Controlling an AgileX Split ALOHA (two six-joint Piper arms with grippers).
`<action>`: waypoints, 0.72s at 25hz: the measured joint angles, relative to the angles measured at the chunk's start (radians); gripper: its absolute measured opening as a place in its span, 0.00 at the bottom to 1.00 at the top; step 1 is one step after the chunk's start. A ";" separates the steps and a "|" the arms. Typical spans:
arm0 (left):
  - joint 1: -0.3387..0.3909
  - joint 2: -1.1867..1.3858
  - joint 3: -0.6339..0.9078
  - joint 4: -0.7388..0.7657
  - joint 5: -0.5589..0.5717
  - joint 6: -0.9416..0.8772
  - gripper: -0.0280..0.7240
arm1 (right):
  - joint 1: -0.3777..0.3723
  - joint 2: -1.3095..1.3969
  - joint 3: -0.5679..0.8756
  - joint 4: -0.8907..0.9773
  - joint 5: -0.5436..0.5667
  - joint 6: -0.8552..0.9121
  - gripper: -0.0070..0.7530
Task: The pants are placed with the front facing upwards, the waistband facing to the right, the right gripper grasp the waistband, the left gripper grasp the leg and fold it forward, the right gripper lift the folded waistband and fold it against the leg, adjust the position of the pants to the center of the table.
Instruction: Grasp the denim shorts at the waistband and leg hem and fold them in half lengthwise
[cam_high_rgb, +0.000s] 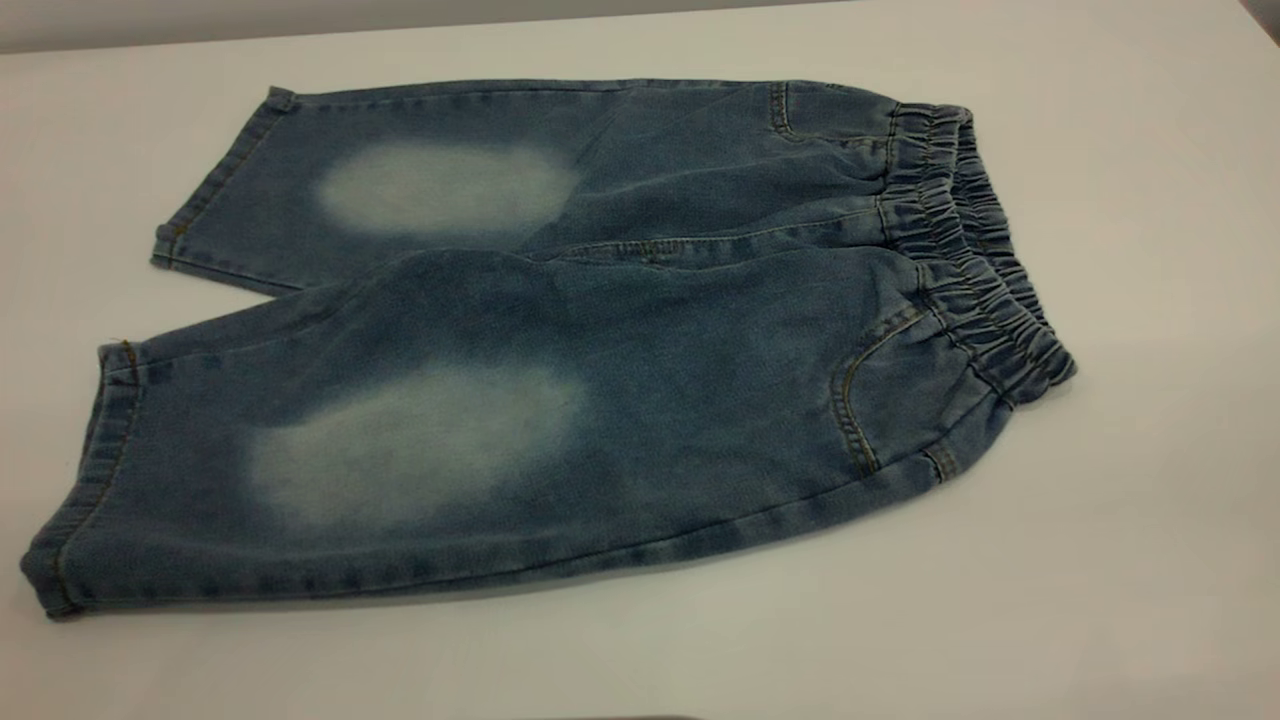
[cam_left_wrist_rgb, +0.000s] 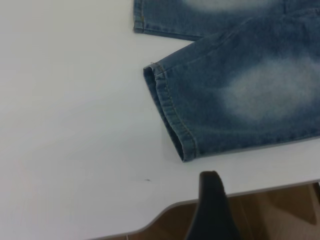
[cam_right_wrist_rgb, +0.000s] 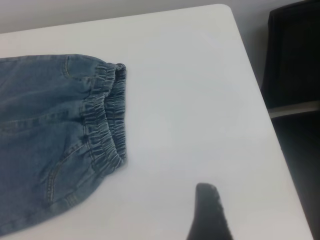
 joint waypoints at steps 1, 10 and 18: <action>0.000 0.000 0.000 0.000 0.000 0.000 0.65 | 0.000 0.000 0.000 0.000 0.000 0.000 0.60; 0.000 0.000 0.000 0.000 0.000 0.000 0.65 | 0.000 0.000 0.000 0.000 0.000 0.000 0.60; 0.000 0.000 0.000 0.000 0.000 0.000 0.65 | 0.000 0.000 0.000 0.002 -0.005 0.000 0.60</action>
